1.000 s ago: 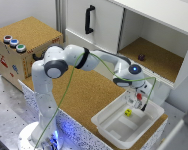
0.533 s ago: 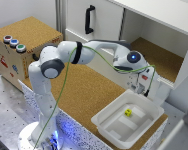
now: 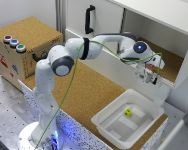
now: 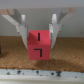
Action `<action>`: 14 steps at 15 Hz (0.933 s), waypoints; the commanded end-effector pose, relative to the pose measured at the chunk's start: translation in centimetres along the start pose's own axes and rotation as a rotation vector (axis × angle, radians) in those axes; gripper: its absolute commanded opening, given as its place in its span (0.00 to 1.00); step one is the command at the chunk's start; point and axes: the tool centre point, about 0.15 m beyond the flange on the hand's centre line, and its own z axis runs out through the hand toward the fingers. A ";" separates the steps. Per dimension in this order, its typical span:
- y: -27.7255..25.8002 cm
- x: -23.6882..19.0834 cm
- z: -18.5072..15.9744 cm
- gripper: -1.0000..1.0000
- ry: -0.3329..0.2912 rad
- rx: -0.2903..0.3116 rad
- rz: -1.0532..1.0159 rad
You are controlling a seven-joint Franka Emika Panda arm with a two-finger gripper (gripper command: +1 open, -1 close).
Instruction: Place the grasped pink block inside the right cabinet
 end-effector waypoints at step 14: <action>-0.8 1.3 -0.6 1.00 0.069 -0.028 -0.035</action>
